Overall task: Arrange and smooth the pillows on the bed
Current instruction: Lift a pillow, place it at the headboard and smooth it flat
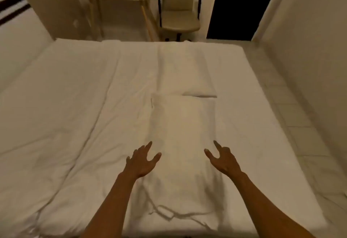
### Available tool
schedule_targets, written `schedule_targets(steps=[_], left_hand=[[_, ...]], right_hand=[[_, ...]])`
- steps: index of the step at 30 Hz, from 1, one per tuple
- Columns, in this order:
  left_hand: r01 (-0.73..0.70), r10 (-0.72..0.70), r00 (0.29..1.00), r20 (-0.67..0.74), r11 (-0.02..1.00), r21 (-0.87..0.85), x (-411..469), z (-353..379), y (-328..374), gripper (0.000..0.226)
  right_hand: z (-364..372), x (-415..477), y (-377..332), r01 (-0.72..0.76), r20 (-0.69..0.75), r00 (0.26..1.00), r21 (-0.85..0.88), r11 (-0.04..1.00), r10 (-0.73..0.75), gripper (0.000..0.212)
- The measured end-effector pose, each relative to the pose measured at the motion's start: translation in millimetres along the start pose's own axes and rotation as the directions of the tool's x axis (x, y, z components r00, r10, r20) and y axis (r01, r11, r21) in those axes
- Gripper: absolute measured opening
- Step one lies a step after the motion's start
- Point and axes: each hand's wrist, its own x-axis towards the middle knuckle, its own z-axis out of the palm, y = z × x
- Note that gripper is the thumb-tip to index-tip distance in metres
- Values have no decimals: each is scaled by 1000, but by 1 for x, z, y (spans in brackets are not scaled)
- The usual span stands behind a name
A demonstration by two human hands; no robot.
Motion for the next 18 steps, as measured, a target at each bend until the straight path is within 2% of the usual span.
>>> schedule_targets(steps=[4,6,8,11,15,18], left_hand=[[86,-84,995,44,995,-46,90,70,-14,84],[147,-149,989,-10,982,-114,137,96,-25,92],[197,-218,973,-70,954,-227,184,112,-39,107],[177,-236,964,-125,916,-359,237,140,-50,118],[110,-230,921,-315,929,-354,265,158,-36,109],[44,-181,905,-386,940,-337,262,149,-25,89]], right_hand=[[44,92,23,-82,21,997,95,992,81,94],[74,139,27,-91,14,996,124,988,89,103],[102,182,26,-86,-42,995,167,982,94,112],[137,227,29,-82,-164,977,292,953,134,120],[158,243,43,-58,-294,942,329,943,160,105],[155,238,34,21,-343,934,334,942,101,89]])
